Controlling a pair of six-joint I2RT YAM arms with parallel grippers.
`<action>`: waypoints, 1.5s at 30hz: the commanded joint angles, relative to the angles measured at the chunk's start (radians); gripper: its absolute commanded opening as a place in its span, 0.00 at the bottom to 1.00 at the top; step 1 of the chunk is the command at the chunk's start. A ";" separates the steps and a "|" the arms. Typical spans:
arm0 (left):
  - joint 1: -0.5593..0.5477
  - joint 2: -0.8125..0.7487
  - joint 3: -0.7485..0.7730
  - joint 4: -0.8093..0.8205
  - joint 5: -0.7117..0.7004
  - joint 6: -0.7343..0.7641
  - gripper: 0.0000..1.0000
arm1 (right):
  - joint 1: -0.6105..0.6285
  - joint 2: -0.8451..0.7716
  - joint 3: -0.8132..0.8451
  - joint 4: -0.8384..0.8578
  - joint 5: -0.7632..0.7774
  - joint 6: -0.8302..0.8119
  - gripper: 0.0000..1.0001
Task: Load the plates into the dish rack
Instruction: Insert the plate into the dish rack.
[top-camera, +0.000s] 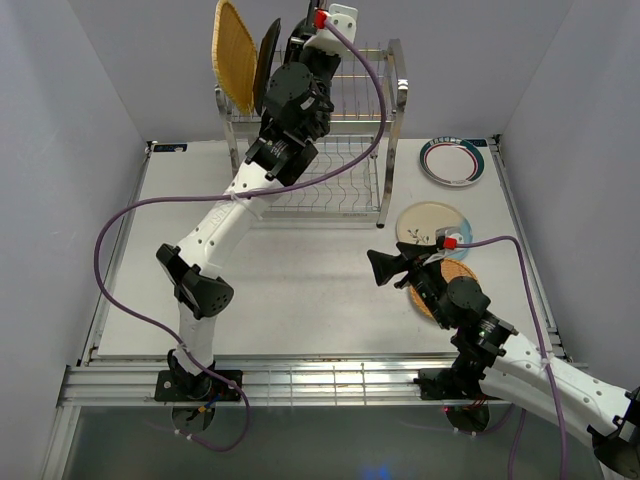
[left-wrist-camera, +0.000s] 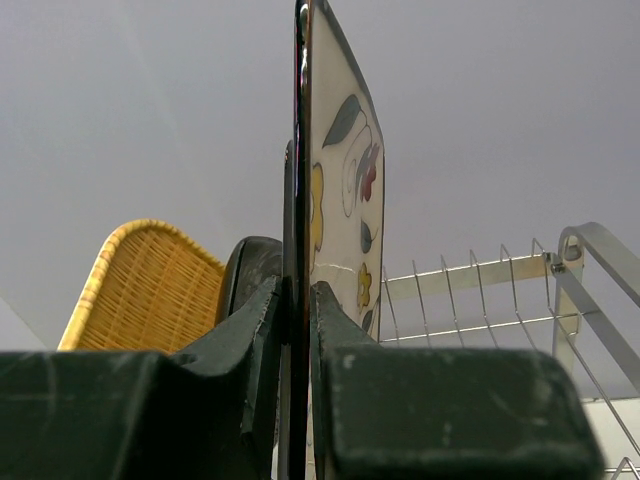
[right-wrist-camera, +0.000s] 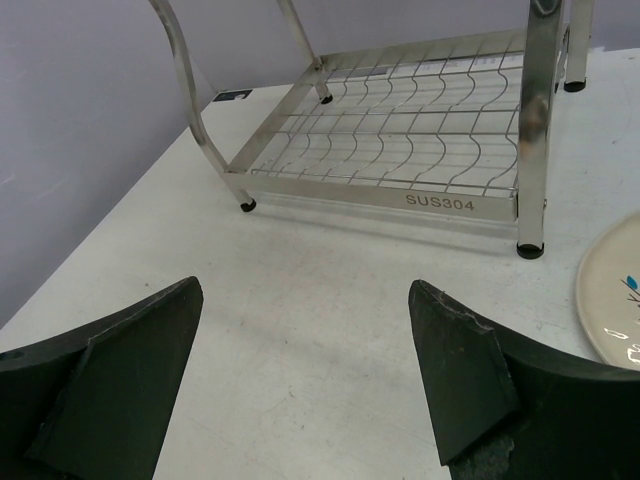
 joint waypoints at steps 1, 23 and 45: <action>0.017 -0.050 0.079 0.136 0.061 -0.049 0.00 | -0.003 -0.017 -0.010 0.025 0.021 -0.009 0.89; 0.025 0.004 0.056 0.105 0.019 -0.109 0.00 | -0.003 -0.034 -0.030 0.023 0.032 -0.007 0.89; 0.025 0.036 0.039 0.124 -0.001 -0.085 0.13 | -0.006 -0.039 -0.039 0.023 0.035 -0.009 0.89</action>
